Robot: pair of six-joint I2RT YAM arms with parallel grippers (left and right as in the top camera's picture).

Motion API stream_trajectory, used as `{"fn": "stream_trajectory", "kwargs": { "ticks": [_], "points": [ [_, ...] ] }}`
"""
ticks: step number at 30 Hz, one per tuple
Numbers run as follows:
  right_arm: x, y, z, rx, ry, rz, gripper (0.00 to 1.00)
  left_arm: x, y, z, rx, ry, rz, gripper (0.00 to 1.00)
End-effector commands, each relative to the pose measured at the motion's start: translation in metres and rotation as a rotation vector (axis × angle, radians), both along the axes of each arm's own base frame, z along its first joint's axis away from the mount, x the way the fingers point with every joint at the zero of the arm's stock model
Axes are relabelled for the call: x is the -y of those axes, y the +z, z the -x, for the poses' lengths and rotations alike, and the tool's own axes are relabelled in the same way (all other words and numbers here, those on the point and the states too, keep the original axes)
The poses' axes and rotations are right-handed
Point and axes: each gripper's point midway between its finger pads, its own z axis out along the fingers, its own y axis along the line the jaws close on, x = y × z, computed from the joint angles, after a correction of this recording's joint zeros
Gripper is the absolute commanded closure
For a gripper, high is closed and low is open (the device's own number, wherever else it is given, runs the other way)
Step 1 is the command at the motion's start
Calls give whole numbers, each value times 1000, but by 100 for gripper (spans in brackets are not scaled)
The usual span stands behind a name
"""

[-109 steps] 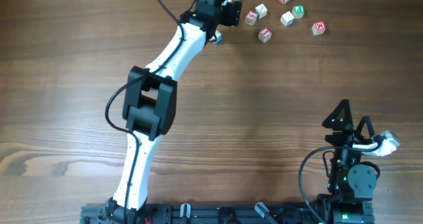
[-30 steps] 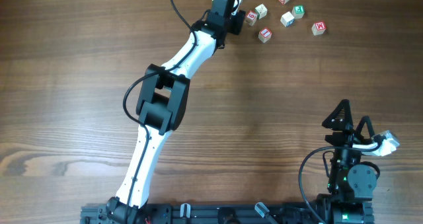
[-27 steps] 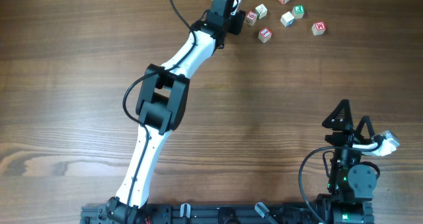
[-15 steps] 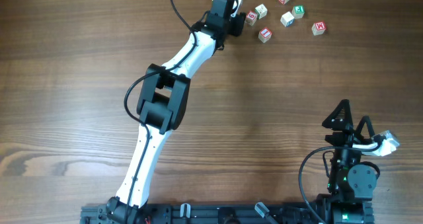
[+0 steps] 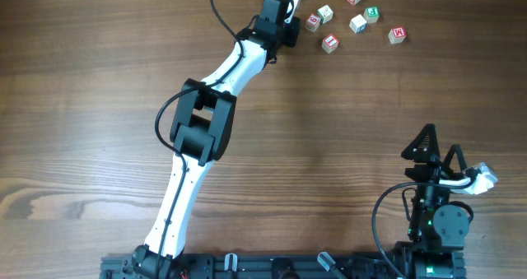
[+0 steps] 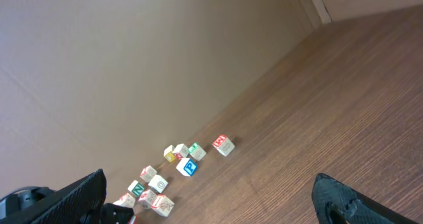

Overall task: Form a circle
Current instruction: 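Lower the left gripper and grasp the white Z block, then lift the Z block and carry it toward the table center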

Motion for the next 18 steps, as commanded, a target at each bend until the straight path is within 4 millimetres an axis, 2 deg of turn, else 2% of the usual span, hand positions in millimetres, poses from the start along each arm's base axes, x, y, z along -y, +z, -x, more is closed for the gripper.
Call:
{"fn": "stream_trajectory", "kwargs": {
  "ticks": [1, 8, 11, 12, 14, 15, 18],
  "points": [
    [-1, 3, 0, 9, 9, 13, 0, -1, -8, -3, -12, 0, 8, 82],
    [-1, 3, 0, 8, 9, 13, 0, -1, -7, -3, -17, 12, 22, 84],
    [-1, 3, 0, 9, 9, 13, 0, -1, 3, -4, -4, 11, 27, 83],
    [-1, 3, 0, 9, 9, 13, 0, 0, 11, -4, 4, 11, 31, 82],
    [-1, 3, 0, 8, 9, 13, 0, -4, 46, -6, 42, 29, 33, 83],
    [-1, 3, 0, 8, 9, 14, 0, -6, 56, -7, 53, 38, 31, 83],
    [-1, 2, 0, 4, 9, 13, 0, -16, 102, -6, 101, 80, 14, 85]
  ]
}}
